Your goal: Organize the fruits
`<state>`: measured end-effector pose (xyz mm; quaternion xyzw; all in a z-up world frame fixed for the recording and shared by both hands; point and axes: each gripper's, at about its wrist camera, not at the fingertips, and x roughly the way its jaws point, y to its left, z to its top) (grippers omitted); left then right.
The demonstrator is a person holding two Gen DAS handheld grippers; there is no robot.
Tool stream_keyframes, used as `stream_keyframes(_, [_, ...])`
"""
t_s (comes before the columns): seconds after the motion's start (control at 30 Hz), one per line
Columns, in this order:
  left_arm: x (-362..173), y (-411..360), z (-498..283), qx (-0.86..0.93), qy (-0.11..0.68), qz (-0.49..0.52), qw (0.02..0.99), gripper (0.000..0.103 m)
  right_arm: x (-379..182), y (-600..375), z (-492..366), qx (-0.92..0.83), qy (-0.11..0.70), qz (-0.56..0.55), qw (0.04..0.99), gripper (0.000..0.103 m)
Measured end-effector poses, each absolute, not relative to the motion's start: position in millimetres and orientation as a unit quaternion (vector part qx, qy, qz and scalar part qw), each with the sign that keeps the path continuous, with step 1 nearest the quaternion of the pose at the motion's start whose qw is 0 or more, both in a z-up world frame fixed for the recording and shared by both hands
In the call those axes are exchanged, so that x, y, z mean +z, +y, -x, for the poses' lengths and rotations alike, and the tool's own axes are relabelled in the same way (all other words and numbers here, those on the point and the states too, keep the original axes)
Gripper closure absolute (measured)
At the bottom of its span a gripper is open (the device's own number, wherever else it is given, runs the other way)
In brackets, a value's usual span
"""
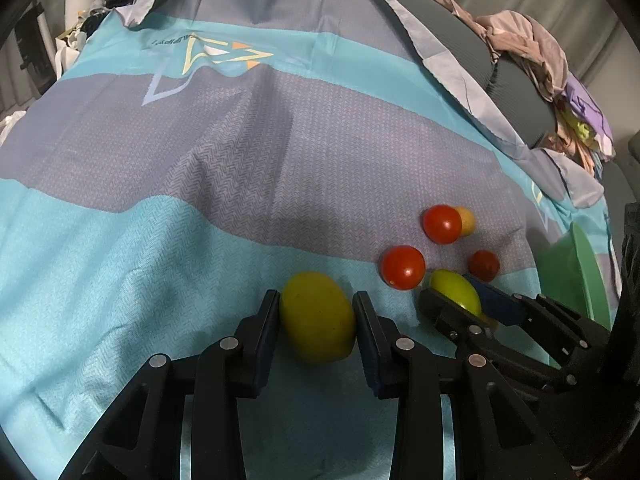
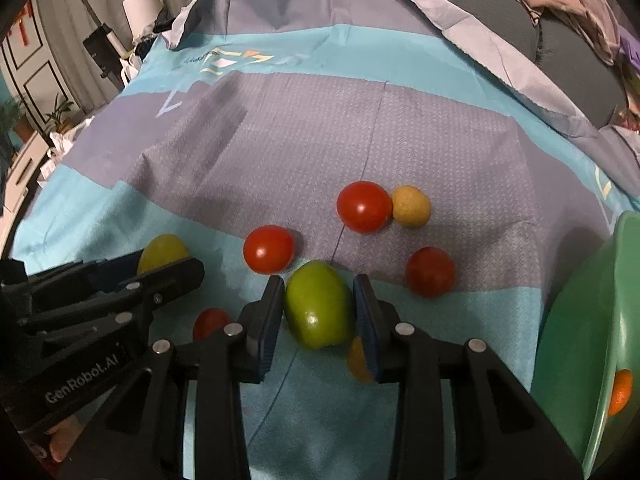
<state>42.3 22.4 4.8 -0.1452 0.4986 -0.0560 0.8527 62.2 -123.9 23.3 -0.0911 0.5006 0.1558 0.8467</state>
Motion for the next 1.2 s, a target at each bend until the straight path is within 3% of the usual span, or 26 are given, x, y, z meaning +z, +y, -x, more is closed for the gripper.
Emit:
stream_keyframes(0.6, [17,20,-36,-0.072,0.486,0.152,0.858,0.066,45,-150,-57,0.164,0.491,0.003,0.856,0.069])
stream_keyframes(1.2, [53,4,-19,-0.109,0.438,0.147,0.880,0.066,99,-199,-22,0.142,0.431,-0.074,0.888,0.069])
